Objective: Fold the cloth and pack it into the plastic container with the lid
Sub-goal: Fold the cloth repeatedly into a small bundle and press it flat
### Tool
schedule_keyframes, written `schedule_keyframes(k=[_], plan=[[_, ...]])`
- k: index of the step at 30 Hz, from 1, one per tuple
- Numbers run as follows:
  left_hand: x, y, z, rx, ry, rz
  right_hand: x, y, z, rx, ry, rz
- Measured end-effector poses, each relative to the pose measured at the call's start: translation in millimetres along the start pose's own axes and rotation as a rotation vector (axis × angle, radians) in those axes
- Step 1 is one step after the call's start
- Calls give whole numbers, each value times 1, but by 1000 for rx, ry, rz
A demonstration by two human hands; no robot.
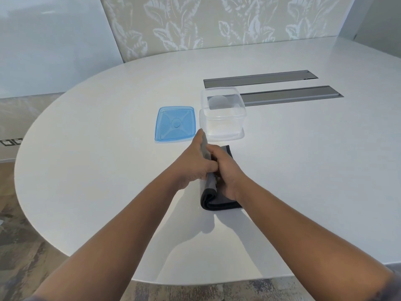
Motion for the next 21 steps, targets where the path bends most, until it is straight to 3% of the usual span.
schedule_keyframes(k=[5, 8, 13, 15, 17, 21], plan=[[-6, 22, -4, 74, 0, 13, 0, -3, 6, -137, 67, -136], [-6, 23, -7, 117, -11, 35, -2, -12, 5, -110, 67, -111], [-8, 1, -4, -110, 241, 330, -4, -34, -30, 476, -268, 154], [-8, 4, -7, -219, 347, 353, -7, -38, -34, 587, -313, 188], [-9, 15, -15, -339, 417, 307, -10, -44, -33, 574, -295, 183], [-12, 39, -35, -535, 442, 192, -15, -58, -27, 303, -183, 124]])
Point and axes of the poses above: each hand's wrist, its own x-axis away from the middle knuckle, its own y-axis out of the palm, z = x × y, the point moved 8 cm from there along -x, towards the middle knuckle, and after that the axes turned 12 degrees about z, right-handed, at the moved point
